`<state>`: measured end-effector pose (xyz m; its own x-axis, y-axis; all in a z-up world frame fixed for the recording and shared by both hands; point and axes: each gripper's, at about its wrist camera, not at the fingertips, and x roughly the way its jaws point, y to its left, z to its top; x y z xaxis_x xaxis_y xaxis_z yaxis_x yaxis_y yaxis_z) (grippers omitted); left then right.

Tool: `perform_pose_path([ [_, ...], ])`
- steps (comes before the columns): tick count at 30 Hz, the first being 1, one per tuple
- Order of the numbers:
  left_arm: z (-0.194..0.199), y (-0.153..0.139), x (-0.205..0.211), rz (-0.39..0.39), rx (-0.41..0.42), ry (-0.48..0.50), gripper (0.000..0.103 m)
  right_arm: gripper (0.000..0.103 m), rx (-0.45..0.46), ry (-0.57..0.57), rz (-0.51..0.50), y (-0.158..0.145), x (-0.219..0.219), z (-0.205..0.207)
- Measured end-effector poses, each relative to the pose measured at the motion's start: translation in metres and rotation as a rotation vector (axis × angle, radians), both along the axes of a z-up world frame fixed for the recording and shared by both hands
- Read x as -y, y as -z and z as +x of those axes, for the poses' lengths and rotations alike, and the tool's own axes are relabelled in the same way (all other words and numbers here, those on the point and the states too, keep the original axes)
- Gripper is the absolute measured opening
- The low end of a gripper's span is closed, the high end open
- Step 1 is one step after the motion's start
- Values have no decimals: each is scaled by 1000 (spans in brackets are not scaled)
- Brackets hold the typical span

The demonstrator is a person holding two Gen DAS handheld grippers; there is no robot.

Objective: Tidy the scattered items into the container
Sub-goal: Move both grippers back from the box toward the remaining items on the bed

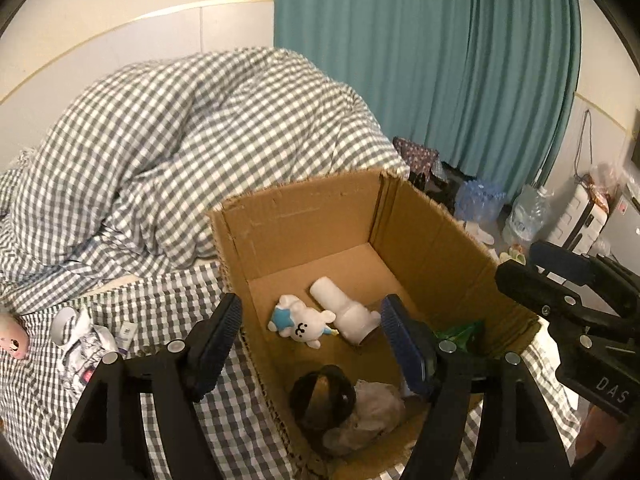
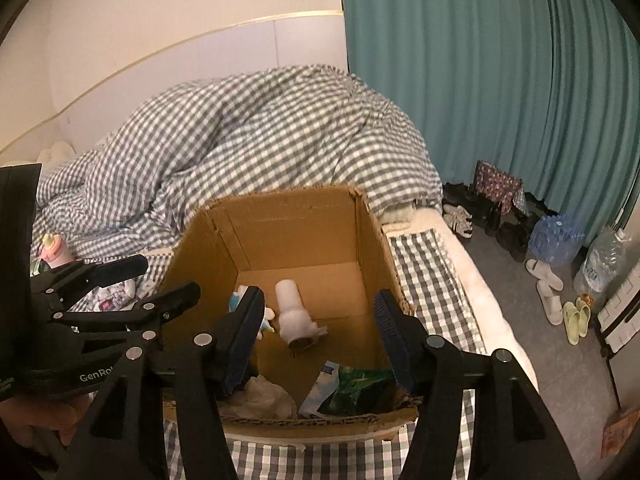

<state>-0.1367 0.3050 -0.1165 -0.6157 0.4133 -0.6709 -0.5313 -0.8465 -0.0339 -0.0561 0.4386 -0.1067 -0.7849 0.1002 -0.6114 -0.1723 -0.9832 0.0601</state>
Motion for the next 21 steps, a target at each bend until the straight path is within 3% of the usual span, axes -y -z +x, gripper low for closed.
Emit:
perform_pose_path([
  [21, 68, -87, 79, 105, -144, -50, 75, 57, -134, -26, 71, -81, 60, 73],
])
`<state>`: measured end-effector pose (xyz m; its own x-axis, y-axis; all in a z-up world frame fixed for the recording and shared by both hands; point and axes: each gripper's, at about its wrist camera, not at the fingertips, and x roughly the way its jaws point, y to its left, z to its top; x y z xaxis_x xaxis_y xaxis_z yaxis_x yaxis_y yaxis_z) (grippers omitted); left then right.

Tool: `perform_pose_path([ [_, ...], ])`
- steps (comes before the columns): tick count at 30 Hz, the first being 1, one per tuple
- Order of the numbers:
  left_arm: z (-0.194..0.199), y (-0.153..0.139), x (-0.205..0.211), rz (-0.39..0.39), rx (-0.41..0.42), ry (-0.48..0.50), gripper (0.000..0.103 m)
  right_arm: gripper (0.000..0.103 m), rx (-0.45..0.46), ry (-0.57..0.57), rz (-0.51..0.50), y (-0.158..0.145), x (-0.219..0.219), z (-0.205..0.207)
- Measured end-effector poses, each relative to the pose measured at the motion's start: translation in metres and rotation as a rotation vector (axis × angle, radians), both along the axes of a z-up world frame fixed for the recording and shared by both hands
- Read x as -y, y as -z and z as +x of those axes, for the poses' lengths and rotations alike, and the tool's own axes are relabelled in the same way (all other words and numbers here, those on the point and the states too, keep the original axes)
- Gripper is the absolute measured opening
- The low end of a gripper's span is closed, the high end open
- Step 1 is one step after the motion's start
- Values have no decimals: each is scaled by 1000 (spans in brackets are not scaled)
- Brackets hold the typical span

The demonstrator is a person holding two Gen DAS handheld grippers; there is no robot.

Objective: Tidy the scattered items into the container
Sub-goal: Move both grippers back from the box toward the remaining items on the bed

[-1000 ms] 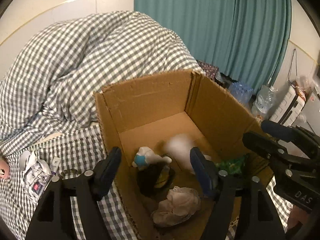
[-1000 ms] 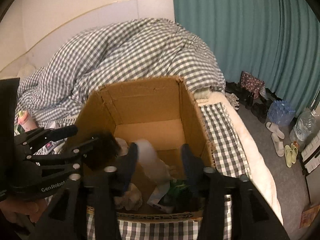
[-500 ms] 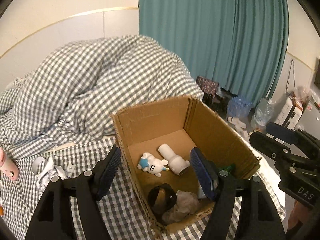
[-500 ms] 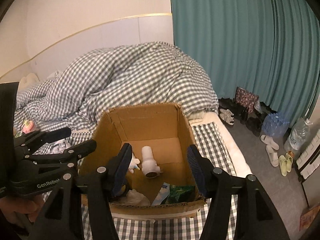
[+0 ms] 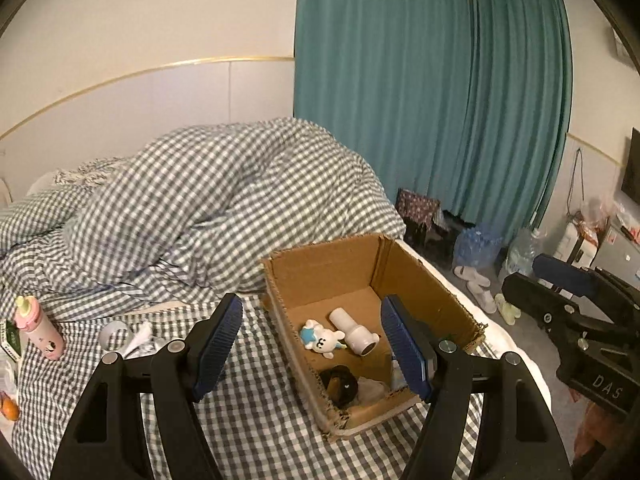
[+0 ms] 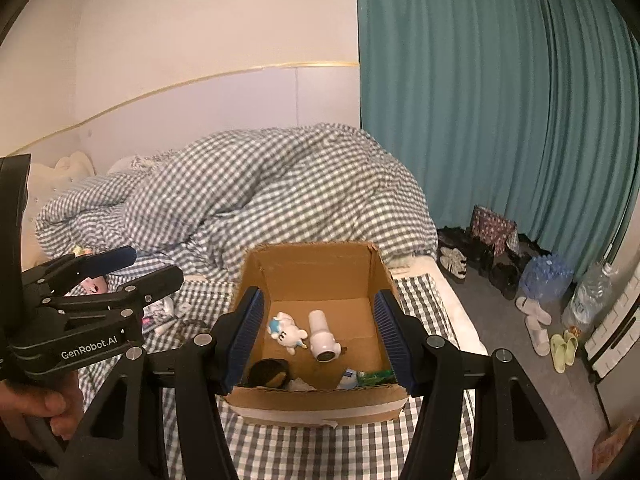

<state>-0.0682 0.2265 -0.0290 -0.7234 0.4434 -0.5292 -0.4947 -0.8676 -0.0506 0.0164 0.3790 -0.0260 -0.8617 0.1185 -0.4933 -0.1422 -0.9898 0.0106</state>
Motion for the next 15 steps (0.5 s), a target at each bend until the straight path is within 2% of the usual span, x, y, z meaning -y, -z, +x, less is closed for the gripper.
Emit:
perform_pose_path([
  [15, 34, -32, 73, 52, -61, -81, 77, 58, -79, -47, 28, -34, 51, 31],
])
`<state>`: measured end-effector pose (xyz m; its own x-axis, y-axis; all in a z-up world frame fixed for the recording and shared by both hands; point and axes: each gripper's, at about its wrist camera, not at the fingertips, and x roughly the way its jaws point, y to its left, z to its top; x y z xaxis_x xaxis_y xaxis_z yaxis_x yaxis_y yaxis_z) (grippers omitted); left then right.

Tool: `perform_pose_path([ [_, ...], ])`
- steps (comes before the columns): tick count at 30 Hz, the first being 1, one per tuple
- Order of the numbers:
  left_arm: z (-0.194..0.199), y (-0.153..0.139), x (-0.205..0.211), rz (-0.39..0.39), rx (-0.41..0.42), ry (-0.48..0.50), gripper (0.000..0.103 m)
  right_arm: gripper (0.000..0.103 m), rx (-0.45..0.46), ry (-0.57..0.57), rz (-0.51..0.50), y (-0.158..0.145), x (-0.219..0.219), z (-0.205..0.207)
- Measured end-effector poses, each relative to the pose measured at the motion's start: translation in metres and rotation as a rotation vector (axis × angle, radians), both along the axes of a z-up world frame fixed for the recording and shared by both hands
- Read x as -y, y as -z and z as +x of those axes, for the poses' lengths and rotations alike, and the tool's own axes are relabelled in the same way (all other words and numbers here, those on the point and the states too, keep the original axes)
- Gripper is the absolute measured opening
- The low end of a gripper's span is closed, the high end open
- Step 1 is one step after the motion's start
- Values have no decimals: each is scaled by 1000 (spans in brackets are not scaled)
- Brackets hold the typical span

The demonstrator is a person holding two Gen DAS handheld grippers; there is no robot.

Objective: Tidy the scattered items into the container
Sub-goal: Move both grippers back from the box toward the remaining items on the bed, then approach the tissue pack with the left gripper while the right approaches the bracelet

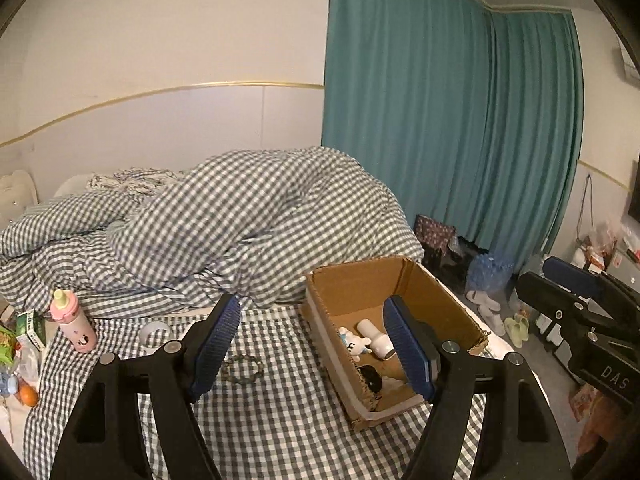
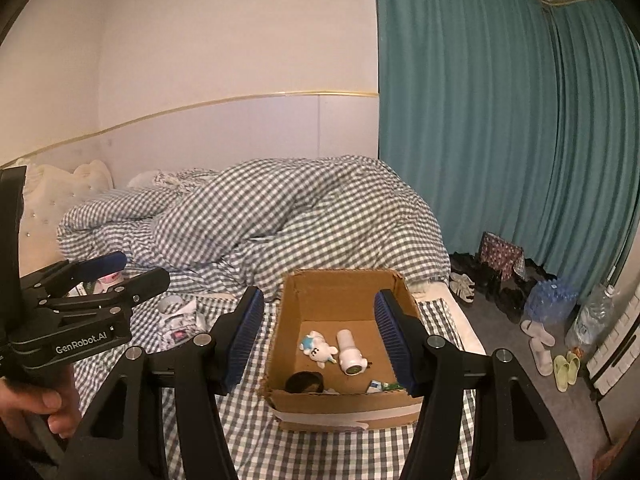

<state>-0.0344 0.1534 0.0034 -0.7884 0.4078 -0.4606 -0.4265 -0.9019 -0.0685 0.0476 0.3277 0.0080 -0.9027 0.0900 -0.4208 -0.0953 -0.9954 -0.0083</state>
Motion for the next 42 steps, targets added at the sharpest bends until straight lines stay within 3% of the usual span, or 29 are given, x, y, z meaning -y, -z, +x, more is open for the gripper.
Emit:
perform_pose_path([
  [15, 36, -19, 49, 24, -47, -41, 81, 63, -54, -29, 2, -18, 40, 35],
  [21, 43, -23, 64, 31, -58, -66, 86, 73, -63, -51, 10, -21, 57, 42],
  [23, 44, -23, 69, 33, -61, -78, 89, 82, -62, -60, 10, -20, 62, 42],
  [32, 44, -25, 94, 40, -76, -134, 103, 103, -61, -68, 6, -16, 79, 36],
  [42, 38, -25, 111, 13, -82, -171, 103, 103, -49, -76, 3, -15, 91, 24],
])
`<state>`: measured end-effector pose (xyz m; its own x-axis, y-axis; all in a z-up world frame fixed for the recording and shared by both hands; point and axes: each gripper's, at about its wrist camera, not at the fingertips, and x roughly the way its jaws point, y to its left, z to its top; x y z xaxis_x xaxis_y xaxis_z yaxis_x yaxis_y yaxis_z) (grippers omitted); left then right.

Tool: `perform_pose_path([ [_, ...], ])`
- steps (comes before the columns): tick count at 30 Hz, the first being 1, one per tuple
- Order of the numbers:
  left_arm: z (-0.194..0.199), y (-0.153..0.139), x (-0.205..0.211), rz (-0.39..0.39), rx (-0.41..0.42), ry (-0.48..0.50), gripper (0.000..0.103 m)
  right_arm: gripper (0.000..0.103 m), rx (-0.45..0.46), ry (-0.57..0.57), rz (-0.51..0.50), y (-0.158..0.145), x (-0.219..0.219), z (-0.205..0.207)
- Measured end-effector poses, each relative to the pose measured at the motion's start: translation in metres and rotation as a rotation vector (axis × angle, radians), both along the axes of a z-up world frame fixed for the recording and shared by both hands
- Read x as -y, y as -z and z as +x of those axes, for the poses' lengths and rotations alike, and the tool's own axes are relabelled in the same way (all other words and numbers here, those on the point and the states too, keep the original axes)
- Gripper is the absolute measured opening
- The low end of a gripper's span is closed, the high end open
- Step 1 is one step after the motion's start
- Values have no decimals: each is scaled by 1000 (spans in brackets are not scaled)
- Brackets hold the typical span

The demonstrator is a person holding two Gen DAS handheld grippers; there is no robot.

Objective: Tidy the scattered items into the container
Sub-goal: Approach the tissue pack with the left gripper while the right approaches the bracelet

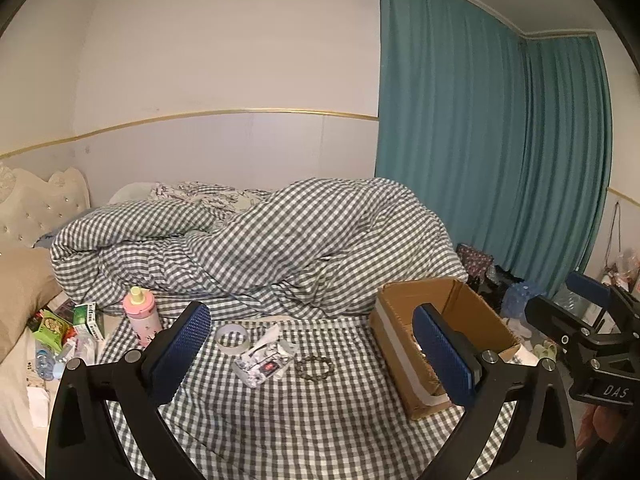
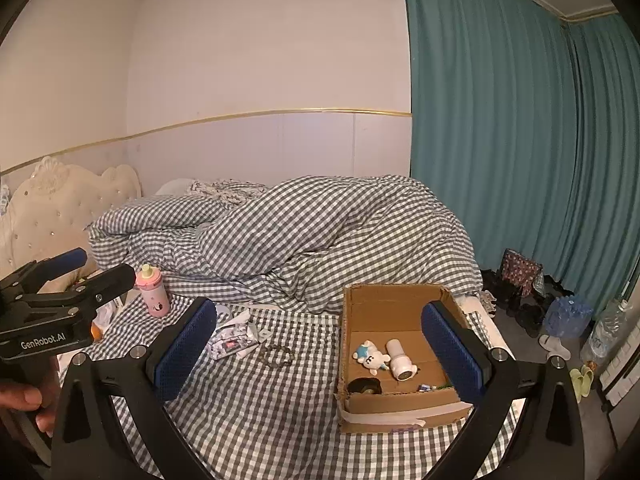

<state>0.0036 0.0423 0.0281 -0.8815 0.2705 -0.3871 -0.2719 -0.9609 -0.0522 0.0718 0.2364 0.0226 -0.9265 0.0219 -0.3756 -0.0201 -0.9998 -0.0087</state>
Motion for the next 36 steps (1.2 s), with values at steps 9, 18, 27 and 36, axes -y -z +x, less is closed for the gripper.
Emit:
perform_pose_path([
  [9, -10, 9, 17, -2, 17, -35, 103, 103, 22, -24, 20, 8, 18, -15],
  [18, -24, 21, 32, 2, 45, -64, 103, 103, 47, -63, 27, 19, 33, -31],
  [27, -42, 36, 38, 0, 79, -83, 103, 103, 83, -83, 33, 33, 44, -55],
  [36, -63, 55, 45, -1, 118, -108, 103, 103, 116, -115, 34, 50, 53, -79],
])
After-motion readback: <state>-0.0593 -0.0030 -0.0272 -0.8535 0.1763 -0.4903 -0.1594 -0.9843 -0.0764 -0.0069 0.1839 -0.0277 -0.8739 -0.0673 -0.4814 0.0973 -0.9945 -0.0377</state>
